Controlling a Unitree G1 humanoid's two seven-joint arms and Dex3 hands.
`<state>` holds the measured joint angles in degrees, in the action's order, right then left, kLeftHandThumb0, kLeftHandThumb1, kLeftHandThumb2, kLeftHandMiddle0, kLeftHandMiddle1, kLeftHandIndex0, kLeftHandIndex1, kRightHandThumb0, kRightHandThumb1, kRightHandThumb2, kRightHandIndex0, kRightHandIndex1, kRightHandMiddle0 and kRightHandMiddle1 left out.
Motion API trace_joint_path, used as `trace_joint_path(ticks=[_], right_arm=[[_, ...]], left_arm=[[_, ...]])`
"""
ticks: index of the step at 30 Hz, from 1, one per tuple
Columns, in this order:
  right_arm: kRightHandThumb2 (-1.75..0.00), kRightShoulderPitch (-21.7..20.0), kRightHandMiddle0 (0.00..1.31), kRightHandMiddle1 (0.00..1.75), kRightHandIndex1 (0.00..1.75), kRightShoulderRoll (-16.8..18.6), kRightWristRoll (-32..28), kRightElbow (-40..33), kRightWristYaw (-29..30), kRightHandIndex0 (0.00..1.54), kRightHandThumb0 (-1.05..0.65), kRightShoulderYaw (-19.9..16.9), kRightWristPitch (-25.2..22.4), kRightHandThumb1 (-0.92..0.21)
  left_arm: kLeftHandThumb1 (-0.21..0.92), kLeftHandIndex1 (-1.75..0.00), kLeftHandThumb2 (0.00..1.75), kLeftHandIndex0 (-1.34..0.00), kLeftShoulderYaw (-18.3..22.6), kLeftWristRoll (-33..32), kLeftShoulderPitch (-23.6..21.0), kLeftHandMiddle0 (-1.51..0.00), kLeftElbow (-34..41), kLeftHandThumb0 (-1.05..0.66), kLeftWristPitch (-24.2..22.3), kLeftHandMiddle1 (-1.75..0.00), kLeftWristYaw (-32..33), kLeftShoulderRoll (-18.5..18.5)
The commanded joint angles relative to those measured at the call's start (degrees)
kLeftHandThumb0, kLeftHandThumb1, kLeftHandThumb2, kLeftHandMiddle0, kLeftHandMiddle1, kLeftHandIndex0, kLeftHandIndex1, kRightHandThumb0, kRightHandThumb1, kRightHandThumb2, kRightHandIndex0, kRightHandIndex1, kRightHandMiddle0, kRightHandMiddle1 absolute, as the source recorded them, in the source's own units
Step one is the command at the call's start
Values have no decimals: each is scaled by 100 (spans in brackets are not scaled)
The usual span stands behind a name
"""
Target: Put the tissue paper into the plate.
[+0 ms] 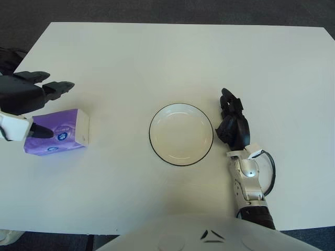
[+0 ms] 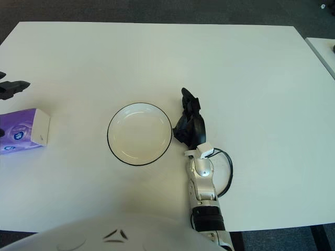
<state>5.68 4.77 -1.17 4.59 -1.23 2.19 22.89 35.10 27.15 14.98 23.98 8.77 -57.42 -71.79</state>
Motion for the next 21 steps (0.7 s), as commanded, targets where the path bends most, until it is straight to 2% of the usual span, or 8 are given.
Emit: trace_joint_path(ticks=[1,5,9,21], right_arm=[[-105,445,0,51,0,-13,3,708,49,21,-68,-37,-548,-92],[-105,445,0,52,0,-13,-22,718,43,21,-67,-49,-547,-92],[-105,435,0,52,0,-19,-51,712,16,21,-67,-57,-581,-92],[-106,477,0,50,0,-45,-15,643,41,20,-69,-79,-628,-92]], left_arm=[[92,0,44,0,-193,-30,-228,0,-18,-105,-140,0,-153,-180],[92,0,41,0,-322,-102,-364,0,-53,-105,-203,0,-289,-263],[92,0,39,0,-645,-140,-549,0,-89,-105,-387,0,-411,-352],[92,0,40,0,-1031,-102,-732,0,-41,-105,-729,0,-822,-546]])
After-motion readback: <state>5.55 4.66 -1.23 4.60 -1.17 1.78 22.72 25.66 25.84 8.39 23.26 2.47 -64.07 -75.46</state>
